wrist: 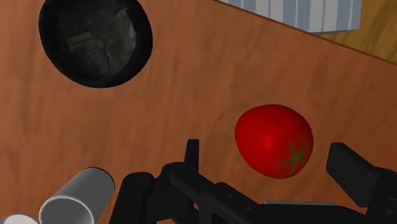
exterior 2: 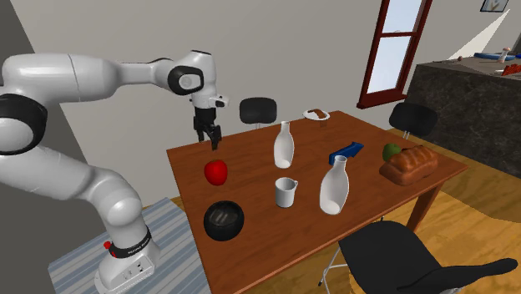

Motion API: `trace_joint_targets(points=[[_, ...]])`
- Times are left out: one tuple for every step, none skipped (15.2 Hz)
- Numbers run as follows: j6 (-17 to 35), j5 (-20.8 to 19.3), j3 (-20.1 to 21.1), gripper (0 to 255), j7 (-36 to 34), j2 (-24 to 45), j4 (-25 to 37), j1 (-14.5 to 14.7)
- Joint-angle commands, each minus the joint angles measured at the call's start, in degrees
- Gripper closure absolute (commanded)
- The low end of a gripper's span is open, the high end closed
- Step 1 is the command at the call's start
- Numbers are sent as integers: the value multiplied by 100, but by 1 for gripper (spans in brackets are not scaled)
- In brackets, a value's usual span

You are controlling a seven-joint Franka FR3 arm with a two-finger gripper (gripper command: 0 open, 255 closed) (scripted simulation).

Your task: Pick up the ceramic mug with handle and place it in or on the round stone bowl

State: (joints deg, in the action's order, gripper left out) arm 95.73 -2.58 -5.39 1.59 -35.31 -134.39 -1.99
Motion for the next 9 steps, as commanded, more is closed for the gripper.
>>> trace_joint_targets(points=[[257, -115, -147, 0, 213, 285, 31, -44], [386, -167, -223, 0, 318, 439, 55, -66], [514, -214, -300, 0, 423, 599, 87, -87], [640, -256, -373, 0, 528, 763, 126, -109], [763, -294, -447, 0, 631, 933, 173, -128], [885, -327, -520, 0, 735, 1107, 227, -146], [1004, -355, -592, 0, 839, 1285, 289, -163], [1119, -376, -661, 0, 943, 1467, 358, -181], [1232, -391, -729, 0, 1048, 1654, 434, -198]])
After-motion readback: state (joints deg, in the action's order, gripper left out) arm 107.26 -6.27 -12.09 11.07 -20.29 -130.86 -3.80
